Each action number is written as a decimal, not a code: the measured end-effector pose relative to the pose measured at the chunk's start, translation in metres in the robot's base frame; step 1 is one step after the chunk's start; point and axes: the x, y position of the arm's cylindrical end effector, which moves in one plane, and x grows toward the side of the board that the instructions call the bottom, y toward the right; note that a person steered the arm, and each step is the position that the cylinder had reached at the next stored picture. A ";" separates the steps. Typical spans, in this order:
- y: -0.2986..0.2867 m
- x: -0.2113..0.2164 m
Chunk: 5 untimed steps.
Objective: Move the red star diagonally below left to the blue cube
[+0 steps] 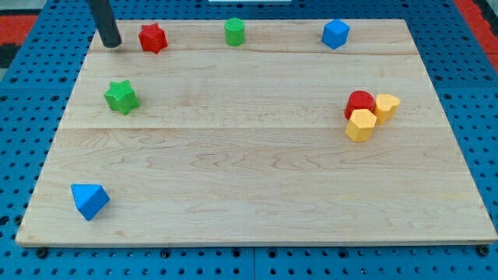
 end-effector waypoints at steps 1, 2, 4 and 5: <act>0.036 -0.007; 0.105 -0.008; 0.135 -0.024; 0.202 0.046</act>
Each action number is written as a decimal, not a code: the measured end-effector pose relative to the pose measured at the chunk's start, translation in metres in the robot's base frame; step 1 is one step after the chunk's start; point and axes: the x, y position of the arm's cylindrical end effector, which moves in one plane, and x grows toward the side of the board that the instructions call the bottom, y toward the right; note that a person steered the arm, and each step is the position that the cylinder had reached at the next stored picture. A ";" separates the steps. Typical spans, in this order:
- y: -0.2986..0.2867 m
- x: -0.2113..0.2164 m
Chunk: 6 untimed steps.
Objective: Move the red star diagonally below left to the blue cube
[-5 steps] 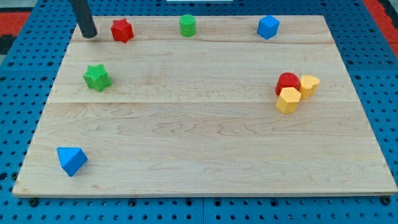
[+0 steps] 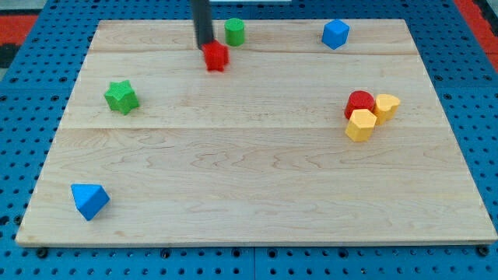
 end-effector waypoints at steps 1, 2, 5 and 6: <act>0.020 0.039; 0.013 0.035; 0.098 0.092; 0.073 0.086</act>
